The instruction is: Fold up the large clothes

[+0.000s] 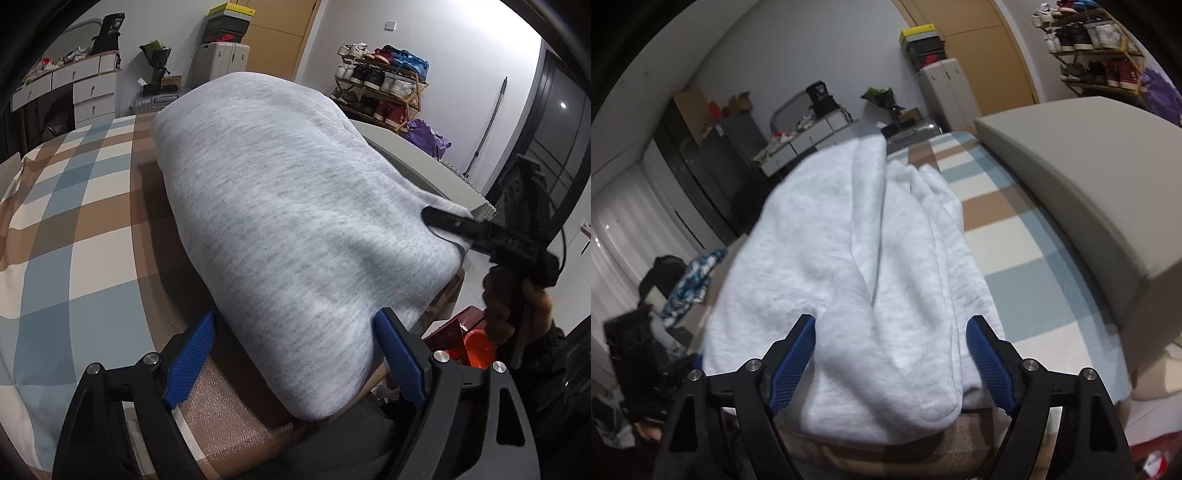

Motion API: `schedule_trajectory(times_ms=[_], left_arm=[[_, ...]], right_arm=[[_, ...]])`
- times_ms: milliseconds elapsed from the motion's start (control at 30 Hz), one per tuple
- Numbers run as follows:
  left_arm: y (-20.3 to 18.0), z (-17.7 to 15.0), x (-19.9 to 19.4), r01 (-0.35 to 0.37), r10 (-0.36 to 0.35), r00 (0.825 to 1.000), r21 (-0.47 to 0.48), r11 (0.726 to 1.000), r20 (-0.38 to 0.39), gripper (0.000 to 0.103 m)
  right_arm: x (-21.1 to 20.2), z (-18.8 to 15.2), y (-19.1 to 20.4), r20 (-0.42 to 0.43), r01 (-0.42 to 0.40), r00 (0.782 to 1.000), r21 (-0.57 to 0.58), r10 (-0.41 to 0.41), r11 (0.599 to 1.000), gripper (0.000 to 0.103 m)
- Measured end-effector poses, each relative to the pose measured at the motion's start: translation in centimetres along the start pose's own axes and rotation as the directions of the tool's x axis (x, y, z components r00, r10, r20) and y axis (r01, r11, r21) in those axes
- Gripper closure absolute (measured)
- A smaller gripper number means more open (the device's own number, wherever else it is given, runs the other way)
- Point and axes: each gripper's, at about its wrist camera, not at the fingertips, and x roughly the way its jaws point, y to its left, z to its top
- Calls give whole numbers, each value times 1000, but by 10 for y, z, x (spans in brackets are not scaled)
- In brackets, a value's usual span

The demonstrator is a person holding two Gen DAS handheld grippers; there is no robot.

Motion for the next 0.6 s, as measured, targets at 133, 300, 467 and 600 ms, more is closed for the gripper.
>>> schedule_trajectory(times_ms=[133,300,467,600], left_arm=[[1,0,-1,6,-6,1000,-1,1000,-2,19],[5,-1,-2,16,-16,1000,-16,1000,4,19],[3,-3,1,22,-22,1000,-14,1000,-2,19],[3,-3,-2,21,-21,1000,-13,1000,-1,19]], right_arm=[[-11,5,19,11,-50,999,-72,51,996,85],[-42,15,11,108,-224,969,1,222,975,89],[4,-2,-16,-18,-130,991,73,132,989,82],[5,-2,-28,-6,-195,980,114,197,974,78]])
